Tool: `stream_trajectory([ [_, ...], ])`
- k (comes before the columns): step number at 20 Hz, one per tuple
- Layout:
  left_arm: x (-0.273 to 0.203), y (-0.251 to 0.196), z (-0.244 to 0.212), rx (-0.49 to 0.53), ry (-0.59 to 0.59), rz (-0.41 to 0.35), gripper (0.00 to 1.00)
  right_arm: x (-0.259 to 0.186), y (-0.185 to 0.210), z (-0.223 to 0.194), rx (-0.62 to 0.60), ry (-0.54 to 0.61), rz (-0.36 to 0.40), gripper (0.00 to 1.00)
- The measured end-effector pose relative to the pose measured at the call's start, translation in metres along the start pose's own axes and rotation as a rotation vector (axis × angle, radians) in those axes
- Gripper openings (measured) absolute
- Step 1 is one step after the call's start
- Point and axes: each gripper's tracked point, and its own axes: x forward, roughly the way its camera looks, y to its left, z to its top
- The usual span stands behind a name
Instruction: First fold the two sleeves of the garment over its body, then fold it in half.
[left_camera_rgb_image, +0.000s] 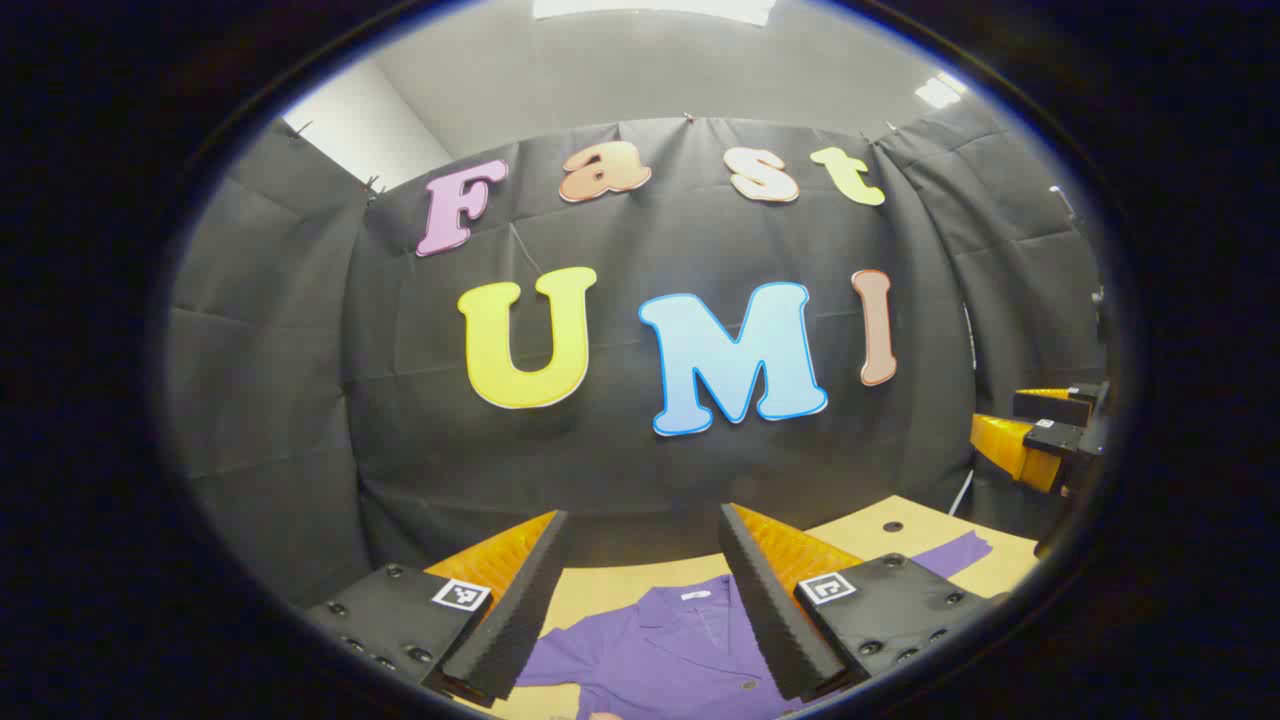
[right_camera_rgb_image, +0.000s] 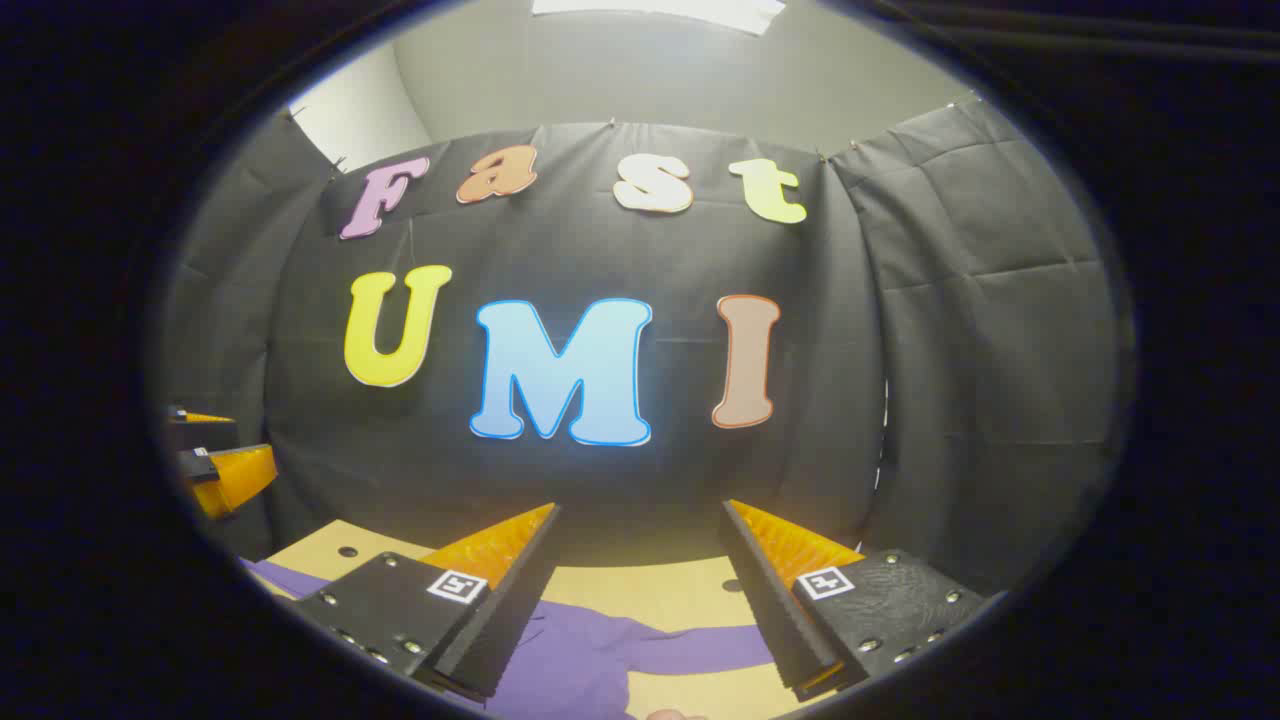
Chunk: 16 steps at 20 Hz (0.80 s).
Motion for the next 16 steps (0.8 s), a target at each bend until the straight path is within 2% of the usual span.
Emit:
stream_trajectory([
  [2,0.000,-0.001,0.000,-0.004,-0.004,0.005,0.93,0.007,0.000,-0.003,-0.007,0.001,-0.004,0.96],
  [3,0.001,-0.002,-0.002,-0.004,-0.004,0.007,0.93,0.010,-0.001,-0.003,-0.009,0.001,-0.006,0.96],
  [4,0.001,-0.003,-0.001,-0.004,-0.004,0.010,0.99,0.013,-0.005,-0.007,-0.010,0.004,-0.010,0.97],
  [9,0.006,-0.004,-0.004,-0.010,-0.002,0.023,0.99,0.027,-0.030,-0.029,-0.022,0.040,-0.042,0.97],
  [16,0.011,-0.002,-0.005,-0.002,0.000,0.046,0.99,0.061,-0.076,-0.099,-0.043,0.171,-0.092,0.97],
])
